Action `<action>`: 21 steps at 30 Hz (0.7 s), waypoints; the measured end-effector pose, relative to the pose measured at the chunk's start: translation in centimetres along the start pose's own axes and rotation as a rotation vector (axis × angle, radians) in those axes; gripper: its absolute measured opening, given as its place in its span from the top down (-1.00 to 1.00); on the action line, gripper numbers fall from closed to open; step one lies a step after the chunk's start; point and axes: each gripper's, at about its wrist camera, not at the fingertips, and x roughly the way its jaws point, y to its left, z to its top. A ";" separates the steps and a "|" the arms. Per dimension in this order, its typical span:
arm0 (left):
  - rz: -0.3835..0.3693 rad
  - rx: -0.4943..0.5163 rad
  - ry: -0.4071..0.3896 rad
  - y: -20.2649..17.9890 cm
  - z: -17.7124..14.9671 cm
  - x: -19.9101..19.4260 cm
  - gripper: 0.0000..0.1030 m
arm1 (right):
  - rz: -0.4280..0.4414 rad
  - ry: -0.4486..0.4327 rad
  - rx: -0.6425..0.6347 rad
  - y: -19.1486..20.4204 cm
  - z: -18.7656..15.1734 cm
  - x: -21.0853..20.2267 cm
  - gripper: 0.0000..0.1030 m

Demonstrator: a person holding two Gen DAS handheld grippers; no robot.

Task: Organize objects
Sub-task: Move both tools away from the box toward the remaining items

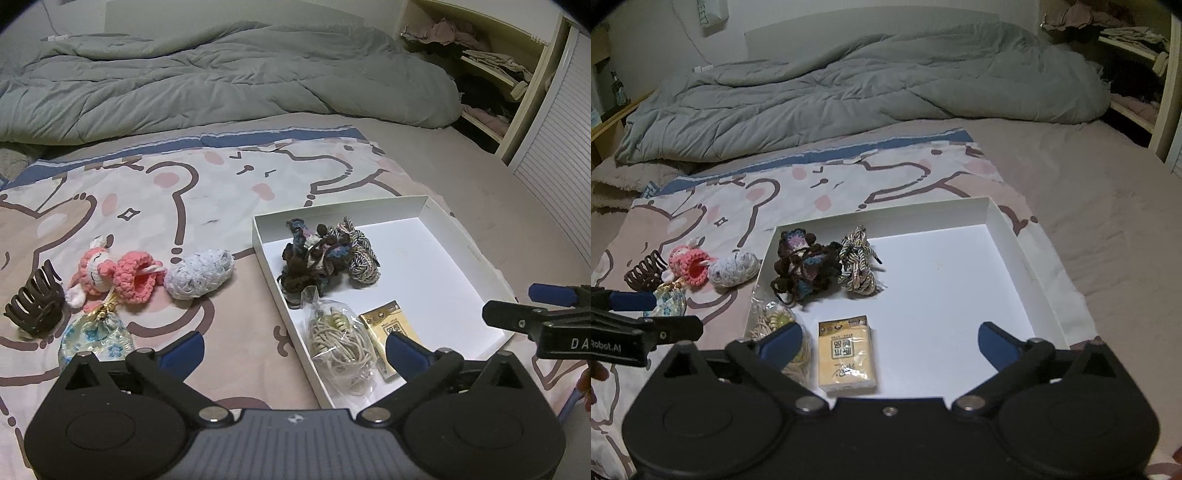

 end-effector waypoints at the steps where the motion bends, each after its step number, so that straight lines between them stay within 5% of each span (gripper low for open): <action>1: 0.000 -0.001 -0.002 0.0 0.0 -0.1 -1.00 | -0.002 -0.005 0.003 0.0 -0.1 -0.2 -1.00; 21: 0.030 -0.068 -0.043 4.5 0.0 -2.2 -1.00 | 0.023 -0.032 -0.004 2.6 0.7 -0.3 -1.00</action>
